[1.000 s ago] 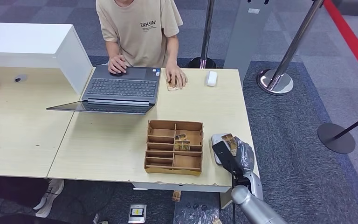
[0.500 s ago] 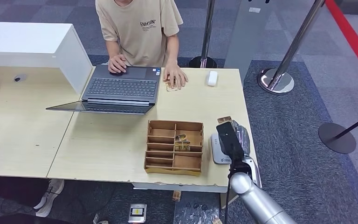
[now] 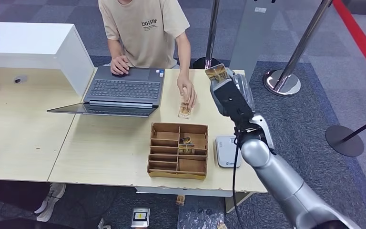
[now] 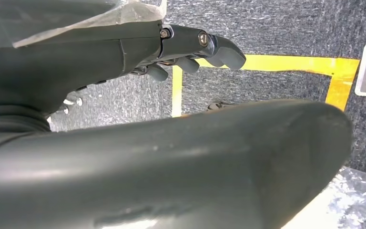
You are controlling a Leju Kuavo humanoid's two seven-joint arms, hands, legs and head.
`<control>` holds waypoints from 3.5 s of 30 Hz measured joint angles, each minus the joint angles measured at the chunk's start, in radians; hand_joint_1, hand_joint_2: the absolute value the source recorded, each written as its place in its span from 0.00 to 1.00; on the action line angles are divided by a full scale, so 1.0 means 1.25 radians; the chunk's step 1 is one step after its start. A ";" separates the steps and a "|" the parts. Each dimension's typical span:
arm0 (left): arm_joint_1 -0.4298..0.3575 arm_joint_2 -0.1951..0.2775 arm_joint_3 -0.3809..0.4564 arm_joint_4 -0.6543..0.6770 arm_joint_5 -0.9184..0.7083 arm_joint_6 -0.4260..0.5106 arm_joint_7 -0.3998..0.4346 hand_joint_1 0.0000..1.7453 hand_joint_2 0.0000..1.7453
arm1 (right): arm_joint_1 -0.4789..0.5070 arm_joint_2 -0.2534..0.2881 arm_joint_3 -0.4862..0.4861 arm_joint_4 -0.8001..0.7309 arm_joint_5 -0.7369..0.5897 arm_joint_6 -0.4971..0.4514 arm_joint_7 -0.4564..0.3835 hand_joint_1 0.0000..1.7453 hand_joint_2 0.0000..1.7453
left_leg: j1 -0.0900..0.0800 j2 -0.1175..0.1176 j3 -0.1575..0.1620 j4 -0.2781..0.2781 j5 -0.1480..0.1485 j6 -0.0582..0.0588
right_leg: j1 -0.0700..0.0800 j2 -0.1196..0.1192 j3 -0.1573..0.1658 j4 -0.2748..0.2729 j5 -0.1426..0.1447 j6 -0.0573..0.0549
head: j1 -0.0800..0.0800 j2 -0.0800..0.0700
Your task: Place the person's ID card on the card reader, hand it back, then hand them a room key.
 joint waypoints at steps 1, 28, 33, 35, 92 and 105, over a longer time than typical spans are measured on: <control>0.000 0.000 -0.003 0.000 -0.001 -0.001 0.000 0.00 0.00 | -0.024 -0.001 0.011 0.009 0.029 0.012 0.010 1.00 1.00 | 0.000 0.000 0.000 0.000 0.000 0.000 | 0.000 0.000 0.000 0.000 0.000 0.000 | 0.000 0.000; -0.001 0.000 -0.049 0.000 0.016 -0.004 0.018 0.00 0.00 | -0.260 0.015 0.303 0.407 0.352 0.063 0.053 0.00 0.00 | 0.000 -0.002 -0.001 0.000 0.000 0.000 | 0.000 -0.001 -0.001 0.000 -0.001 0.000 | 0.000 0.000; 0.000 0.000 -0.052 0.000 0.028 0.001 0.020 0.00 0.00 | -0.208 0.003 0.266 0.358 0.219 0.032 0.049 0.00 0.25 | 0.000 -0.002 -0.001 0.000 0.000 0.000 | 0.000 -0.001 -0.001 0.000 -0.001 0.000 | 0.000 0.000; 0.000 0.000 -0.052 0.000 0.035 0.003 0.021 0.00 0.00 | -0.167 -0.007 0.243 0.309 0.174 0.029 0.052 0.00 0.75 | 0.000 -0.002 -0.001 0.000 -0.001 0.000 | 0.000 -0.001 -0.001 -0.001 -0.001 0.000 | 0.000 0.000; -0.002 0.018 -0.072 0.000 0.059 0.005 0.018 0.00 0.00 | 0.186 -0.110 0.145 -0.056 0.209 0.056 0.045 0.24 1.00 | 0.000 -0.002 -0.001 0.000 -0.001 0.000 | 0.000 -0.001 -0.001 -0.001 -0.001 0.000 | 0.000 0.000; -0.003 0.018 -0.078 0.000 0.061 0.005 0.022 0.00 0.00 | 0.182 -0.089 0.170 0.030 0.236 0.040 0.040 0.35 1.00 | 0.000 -0.002 -0.001 0.000 -0.001 0.000 | 0.000 -0.001 -0.001 -0.001 -0.001 0.000 | 0.000 0.000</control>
